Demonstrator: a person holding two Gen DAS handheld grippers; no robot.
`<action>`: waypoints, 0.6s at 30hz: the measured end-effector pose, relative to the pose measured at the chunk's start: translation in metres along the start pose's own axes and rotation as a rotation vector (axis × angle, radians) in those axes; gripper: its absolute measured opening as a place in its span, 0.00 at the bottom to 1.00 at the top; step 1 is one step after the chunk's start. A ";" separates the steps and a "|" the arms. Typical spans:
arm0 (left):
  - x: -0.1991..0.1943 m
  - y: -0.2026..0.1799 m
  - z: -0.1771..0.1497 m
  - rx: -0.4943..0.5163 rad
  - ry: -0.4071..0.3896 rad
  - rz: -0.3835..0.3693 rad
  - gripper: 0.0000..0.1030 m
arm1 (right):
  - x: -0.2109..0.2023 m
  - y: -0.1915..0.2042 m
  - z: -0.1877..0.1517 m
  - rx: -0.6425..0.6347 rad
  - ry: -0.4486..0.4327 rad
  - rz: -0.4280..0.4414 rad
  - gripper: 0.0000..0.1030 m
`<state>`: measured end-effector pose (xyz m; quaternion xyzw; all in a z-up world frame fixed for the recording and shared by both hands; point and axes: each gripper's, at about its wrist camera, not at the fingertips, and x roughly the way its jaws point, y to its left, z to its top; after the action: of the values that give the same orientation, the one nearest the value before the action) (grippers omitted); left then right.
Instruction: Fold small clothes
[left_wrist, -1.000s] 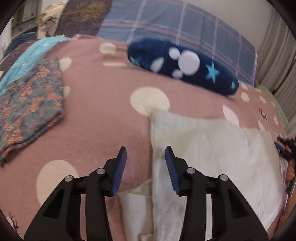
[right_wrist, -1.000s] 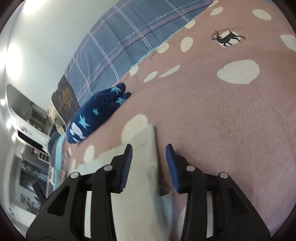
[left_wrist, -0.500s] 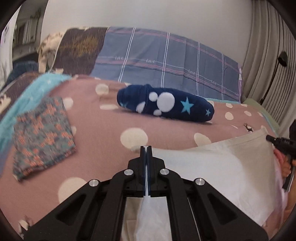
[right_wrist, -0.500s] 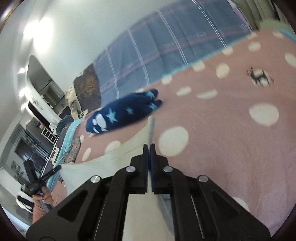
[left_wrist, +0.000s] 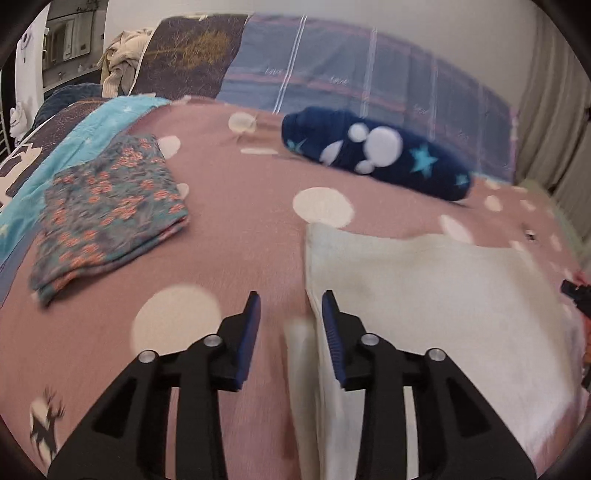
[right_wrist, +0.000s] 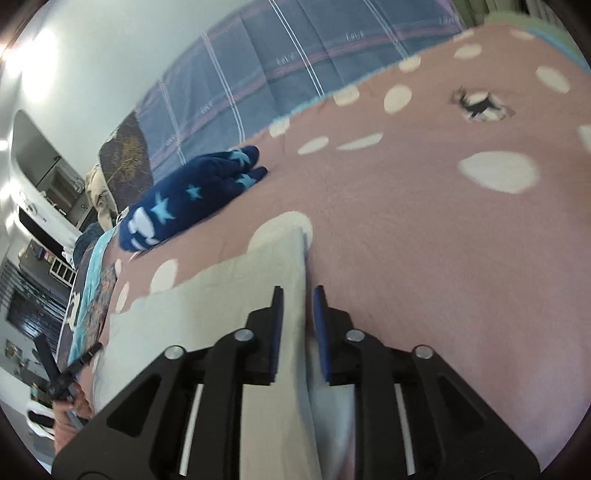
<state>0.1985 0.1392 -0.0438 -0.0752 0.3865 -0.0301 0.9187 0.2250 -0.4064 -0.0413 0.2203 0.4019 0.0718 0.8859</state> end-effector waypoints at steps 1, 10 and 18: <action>-0.014 0.000 -0.010 0.006 -0.002 -0.013 0.35 | -0.017 0.001 -0.013 -0.022 -0.005 0.010 0.18; -0.079 -0.006 -0.126 0.034 0.081 -0.056 0.47 | -0.102 0.002 -0.158 -0.080 0.032 0.002 0.27; -0.111 0.003 -0.162 -0.101 0.110 -0.145 0.47 | -0.127 -0.016 -0.192 0.060 0.026 0.014 0.28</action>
<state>0.0050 0.1361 -0.0775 -0.1475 0.4307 -0.0809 0.8867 -0.0036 -0.3952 -0.0730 0.2488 0.4137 0.0688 0.8731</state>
